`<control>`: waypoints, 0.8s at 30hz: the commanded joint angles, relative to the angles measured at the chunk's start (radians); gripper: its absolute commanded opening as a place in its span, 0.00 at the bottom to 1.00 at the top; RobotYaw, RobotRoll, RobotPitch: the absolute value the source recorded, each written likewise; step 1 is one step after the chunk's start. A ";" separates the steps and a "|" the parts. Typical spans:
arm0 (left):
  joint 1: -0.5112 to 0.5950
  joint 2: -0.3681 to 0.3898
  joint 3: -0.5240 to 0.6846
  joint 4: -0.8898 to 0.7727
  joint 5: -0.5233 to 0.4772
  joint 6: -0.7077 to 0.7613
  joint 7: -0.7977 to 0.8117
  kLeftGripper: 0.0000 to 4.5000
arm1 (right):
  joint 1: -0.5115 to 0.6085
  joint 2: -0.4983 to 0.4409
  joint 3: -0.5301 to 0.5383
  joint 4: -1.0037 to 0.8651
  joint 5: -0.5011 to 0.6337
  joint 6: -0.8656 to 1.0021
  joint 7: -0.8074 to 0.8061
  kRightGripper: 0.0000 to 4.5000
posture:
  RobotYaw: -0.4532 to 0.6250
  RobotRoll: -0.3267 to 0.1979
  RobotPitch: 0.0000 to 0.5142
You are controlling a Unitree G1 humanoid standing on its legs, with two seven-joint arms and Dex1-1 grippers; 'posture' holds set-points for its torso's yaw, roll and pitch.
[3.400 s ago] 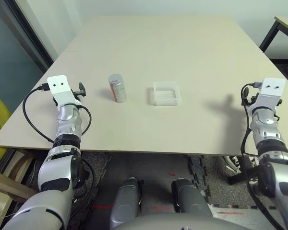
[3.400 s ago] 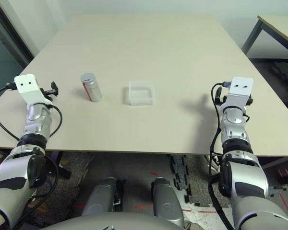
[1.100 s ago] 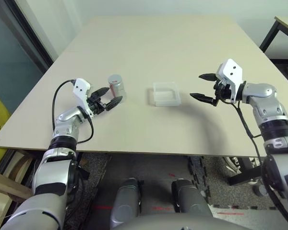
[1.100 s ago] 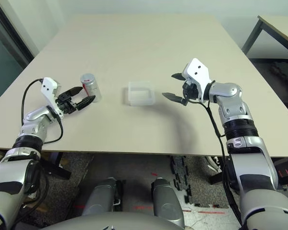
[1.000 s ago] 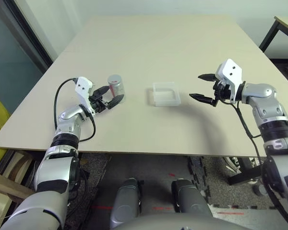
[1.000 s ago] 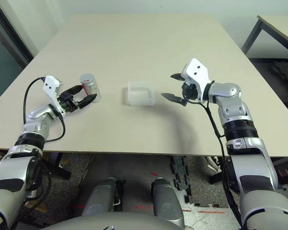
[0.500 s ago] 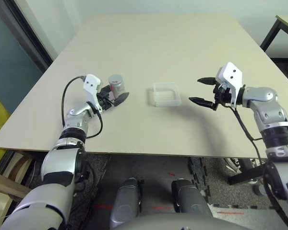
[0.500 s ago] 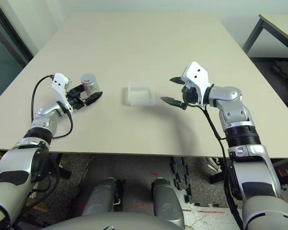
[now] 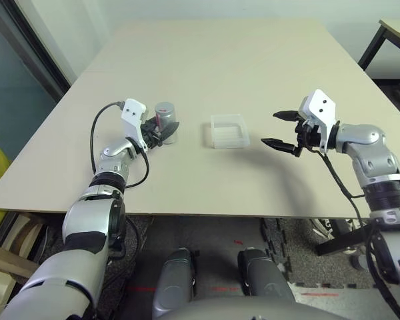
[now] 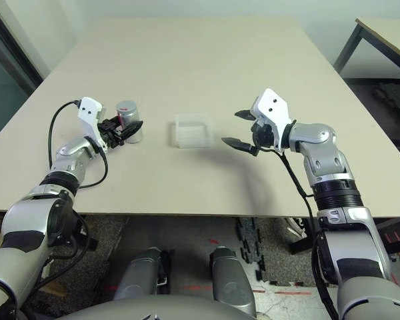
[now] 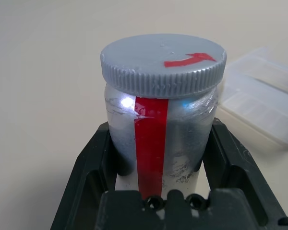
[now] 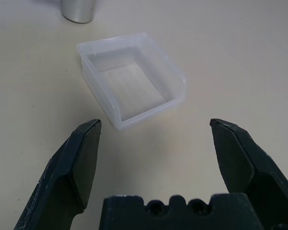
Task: Pour the medicine from the bottle into the box.
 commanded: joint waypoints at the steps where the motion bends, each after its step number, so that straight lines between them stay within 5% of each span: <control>1: -0.020 -0.004 0.007 -0.001 -0.022 0.048 -0.135 0.60 | -0.032 0.009 -0.005 -0.032 0.053 0.072 0.020 1.00 | 0.27 0.62 0.12; 9: -0.058 -0.029 -0.033 -0.102 -0.051 0.164 -0.469 0.60 | -0.141 0.014 0.019 -0.184 0.215 0.349 0.129 1.00 | 0.29 0.62 0.10; 24: -0.069 -0.100 -0.128 -0.284 -0.050 0.173 -0.592 0.60 | -0.265 0.122 0.129 -0.195 0.194 0.379 0.128 1.00 | 0.30 0.62 0.09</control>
